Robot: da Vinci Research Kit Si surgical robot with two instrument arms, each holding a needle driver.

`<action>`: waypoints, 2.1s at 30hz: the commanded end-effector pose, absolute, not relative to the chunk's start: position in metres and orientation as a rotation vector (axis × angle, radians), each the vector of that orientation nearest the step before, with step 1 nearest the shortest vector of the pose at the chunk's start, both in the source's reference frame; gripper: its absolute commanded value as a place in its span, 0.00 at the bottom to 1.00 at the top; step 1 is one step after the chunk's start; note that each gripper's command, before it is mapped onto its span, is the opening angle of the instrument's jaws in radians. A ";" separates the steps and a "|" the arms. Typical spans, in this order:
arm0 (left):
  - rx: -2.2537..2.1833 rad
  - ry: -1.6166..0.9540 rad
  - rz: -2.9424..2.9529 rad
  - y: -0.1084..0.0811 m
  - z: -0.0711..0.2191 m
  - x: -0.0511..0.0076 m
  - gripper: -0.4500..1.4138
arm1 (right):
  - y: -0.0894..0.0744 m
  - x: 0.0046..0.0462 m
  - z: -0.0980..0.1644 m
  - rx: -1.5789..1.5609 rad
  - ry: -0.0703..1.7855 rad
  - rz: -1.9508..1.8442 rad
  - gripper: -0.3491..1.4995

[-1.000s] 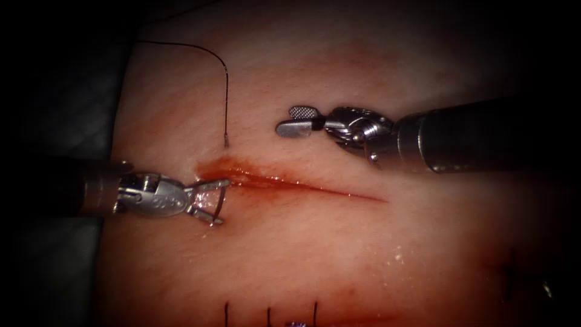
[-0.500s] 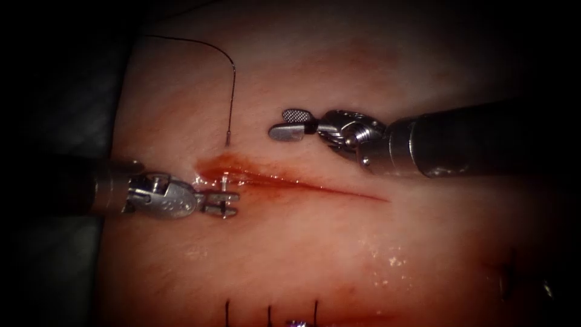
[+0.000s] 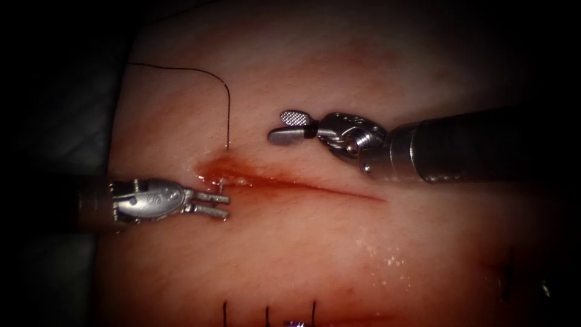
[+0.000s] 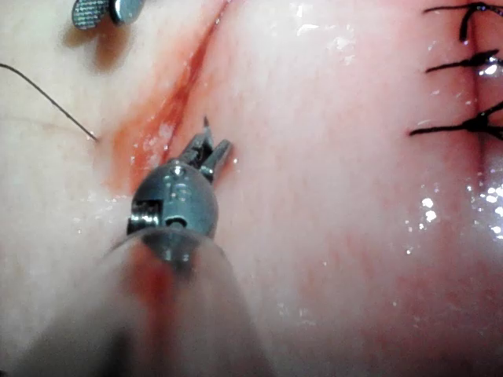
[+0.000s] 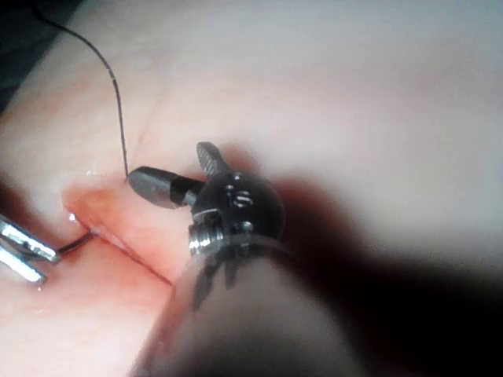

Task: Wound Closure
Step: Grasp the needle with the left tool and pull it through, then hand the needle back to the right tool.

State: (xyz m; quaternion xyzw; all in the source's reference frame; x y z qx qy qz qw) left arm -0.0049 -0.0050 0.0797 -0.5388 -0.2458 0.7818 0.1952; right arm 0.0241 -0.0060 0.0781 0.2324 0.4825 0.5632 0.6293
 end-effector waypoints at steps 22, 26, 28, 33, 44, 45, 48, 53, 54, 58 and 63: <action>-1.321 -1.113 1.603 -0.005 0.074 -0.0051 0.00 | -0.007 0.0254 0.079 0.531 1.104 1.277 0.39; -1.521 -0.993 1.766 -0.005 0.072 -0.0052 0.00 | -0.007 0.0255 0.079 0.534 1.104 1.281 0.37; -1.607 -0.931 1.826 -0.005 0.071 -0.0053 0.00 | -0.007 0.0255 0.079 0.533 1.104 1.281 0.36; -1.807 -0.689 1.975 -0.004 0.066 -0.0055 0.00 | -0.008 0.0255 0.079 0.532 1.099 1.276 0.28; -1.967 -0.235 2.225 -0.001 0.060 -0.0054 0.00 | -0.009 0.0257 0.080 0.534 1.023 1.239 0.10; -1.973 -0.216 2.230 -0.001 0.060 -0.0053 0.00 | -0.009 0.0257 0.080 0.534 1.020 1.237 0.10; -1.998 -0.139 2.245 0.000 0.060 -0.0052 0.00 | -0.009 0.0257 0.081 0.535 1.015 1.238 0.10; -2.011 0.077 2.300 0.002 0.058 -0.0048 0.00 | -0.009 0.0258 0.081 0.529 1.008 1.225 0.11; -2.012 0.134 2.306 0.003 0.058 -0.0047 0.00 | -0.009 0.0258 0.081 0.521 1.010 1.215 0.11; -2.013 0.216 2.306 0.004 0.058 -0.0046 0.00 | -0.009 0.0258 0.081 0.522 1.007 1.214 0.11; -2.029 0.246 2.316 0.005 0.058 -0.0047 0.00 | -0.010 0.0258 0.080 0.524 1.004 1.213 0.05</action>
